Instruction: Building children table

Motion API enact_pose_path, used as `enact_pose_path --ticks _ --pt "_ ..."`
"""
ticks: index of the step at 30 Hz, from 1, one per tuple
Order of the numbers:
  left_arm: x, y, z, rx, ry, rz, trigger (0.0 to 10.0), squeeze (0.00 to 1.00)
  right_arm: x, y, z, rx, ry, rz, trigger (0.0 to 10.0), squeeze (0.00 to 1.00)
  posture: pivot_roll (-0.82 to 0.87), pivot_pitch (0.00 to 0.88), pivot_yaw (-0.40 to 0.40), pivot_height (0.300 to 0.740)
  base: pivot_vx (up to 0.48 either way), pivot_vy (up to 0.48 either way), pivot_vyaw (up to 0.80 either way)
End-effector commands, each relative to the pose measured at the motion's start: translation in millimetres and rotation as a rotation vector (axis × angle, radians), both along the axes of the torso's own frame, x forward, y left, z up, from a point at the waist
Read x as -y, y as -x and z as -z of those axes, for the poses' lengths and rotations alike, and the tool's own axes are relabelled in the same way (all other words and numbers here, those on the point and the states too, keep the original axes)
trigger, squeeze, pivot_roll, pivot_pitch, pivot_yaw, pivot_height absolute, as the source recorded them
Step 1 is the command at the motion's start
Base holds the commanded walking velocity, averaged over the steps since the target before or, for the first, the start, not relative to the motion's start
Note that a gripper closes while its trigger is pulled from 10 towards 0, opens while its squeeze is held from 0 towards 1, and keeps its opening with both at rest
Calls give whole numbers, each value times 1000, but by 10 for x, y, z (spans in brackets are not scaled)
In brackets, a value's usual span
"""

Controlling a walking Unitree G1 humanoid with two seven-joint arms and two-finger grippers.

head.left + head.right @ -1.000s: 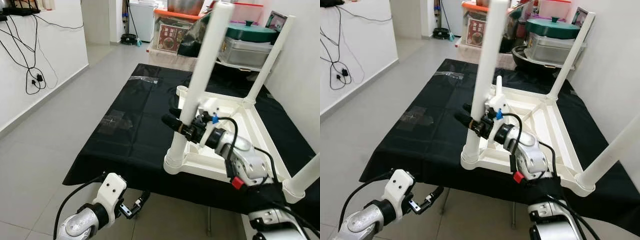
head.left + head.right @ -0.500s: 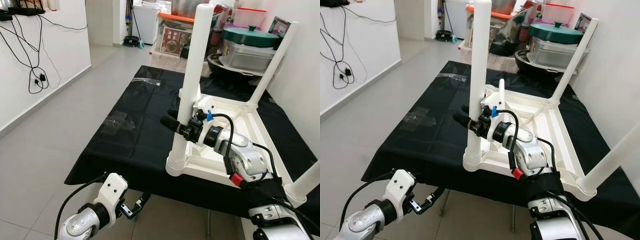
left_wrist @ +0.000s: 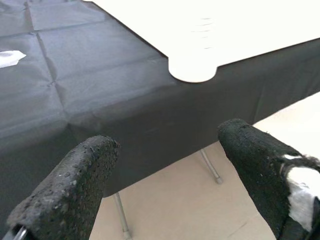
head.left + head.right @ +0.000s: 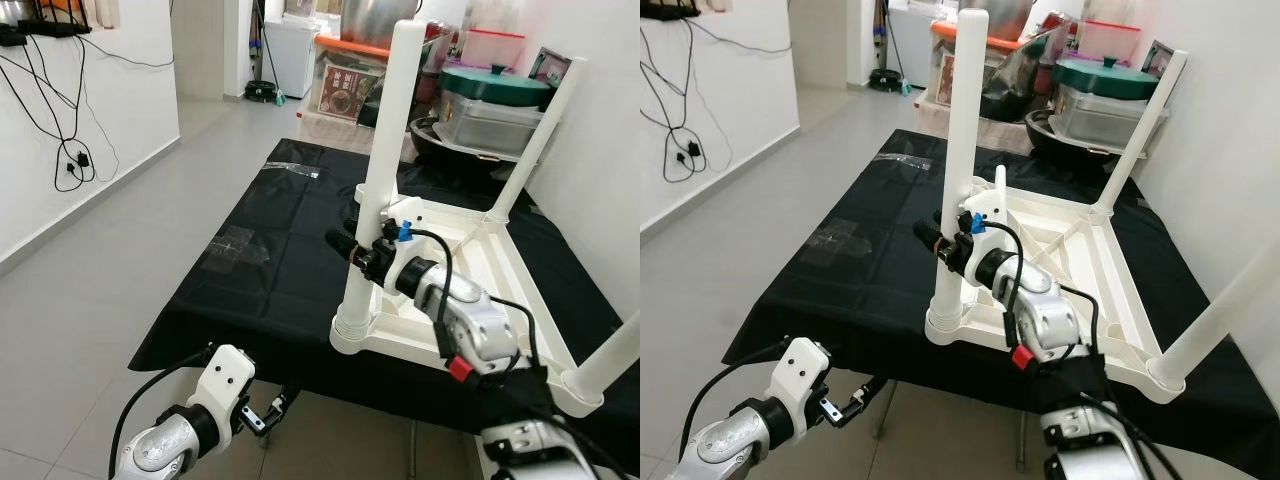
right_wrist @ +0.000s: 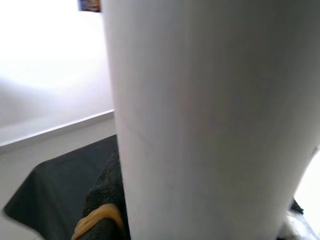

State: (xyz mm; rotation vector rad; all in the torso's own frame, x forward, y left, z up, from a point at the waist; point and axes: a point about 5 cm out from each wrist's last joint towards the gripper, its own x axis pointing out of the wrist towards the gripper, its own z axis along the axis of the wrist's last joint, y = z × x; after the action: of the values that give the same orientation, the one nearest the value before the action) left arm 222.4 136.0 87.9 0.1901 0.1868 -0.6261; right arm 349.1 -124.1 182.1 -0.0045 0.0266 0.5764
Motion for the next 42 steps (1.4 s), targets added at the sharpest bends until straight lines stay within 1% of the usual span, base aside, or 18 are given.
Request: enact_pose_path --ticks 1,2,3,4,5,6,7,8,13,14,15,16,17,20,28,35,37,42 --pt "10 -2 29 -8 -5 0 10000 0 160 54 424 -171 91 156 0 0 61 0 -131 740 0 0 0" --pt "10 -2 29 -8 -5 0 10000 0 160 54 424 -171 91 156 0 0 61 0 -131 740 0 0 0" --pt "10 -6 27 -7 -6 0 10000 0 172 66 457 -176 89 215 0 0 61 0 -132 740 0 0 0" --pt "10 -6 27 -7 -6 0 10000 0 172 66 457 -176 89 215 0 0 61 0 -132 740 0 0 0" --pt "10 -11 25 -6 -6 -1 10000 0 200 72 483 -183 81 286 0 0 61 0 -132 740 0 0 0" --pt "10 -11 25 -6 -6 -1 10000 0 200 72 483 -183 81 286 0 0 61 0 -132 740 0 0 0" --pt "9 -14 25 -5 -5 -2 10000 0 225 78 495 -185 74 341 0 0 61 0 -132 740 0 0 0" --pt "9 -15 24 -5 -5 -3 10000 0 240 80 498 -185 70 371 0 0 61 0 -132 740 0 0 0" --pt "15 -13 26 -6 -4 -3 10000 0 213 105 528 -212 76 385 0 0 55 0 -133 740 0 0 0" --pt "19 -11 29 -7 -3 -3 10000 0 206 110 556 -240 75 399 0 0 56 0 -135 740 0 0 0" --pt "19 -11 29 -7 -3 -3 10000 0 206 110 556 -240 75 399 0 0 56 0 -135 740 0 0 0" --pt "23 -10 31 -7 -2 -3 10000 0 227 98 577 -268 71 432 0 0 57 0 -138 740 0 0 0" --pt "23 -10 31 -7 -2 -3 10000 0 227 98 577 -268 71 432 0 0 57 0 -138 740 0 0 0" --pt "25 -9 35 -8 -2 -7 10000 0 280 43 580 -304 62 497 0 0 57 0 -141 740 0 0 0" --pt "33 -6 41 -9 -3 -7 10000 0 253 0 583 -324 58 507 0 0 55 0 -142 740 0 0 0" --pt "26 0 47 -8 -7 -10 10000 0 320 -8 546 -319 2 557 0 0 57 0 -143 740 0 0 0" --pt "17 2 50 -9 -10 -8 10000 0 368 11 540 -309 -26 587 0 0 52 0 -135 740 0 0 0" --pt "16 -3 50 -8 -14 -4 10000 0 412 46 559 -306 -49 623 0 0 51 0 -132 740 0 0 0"
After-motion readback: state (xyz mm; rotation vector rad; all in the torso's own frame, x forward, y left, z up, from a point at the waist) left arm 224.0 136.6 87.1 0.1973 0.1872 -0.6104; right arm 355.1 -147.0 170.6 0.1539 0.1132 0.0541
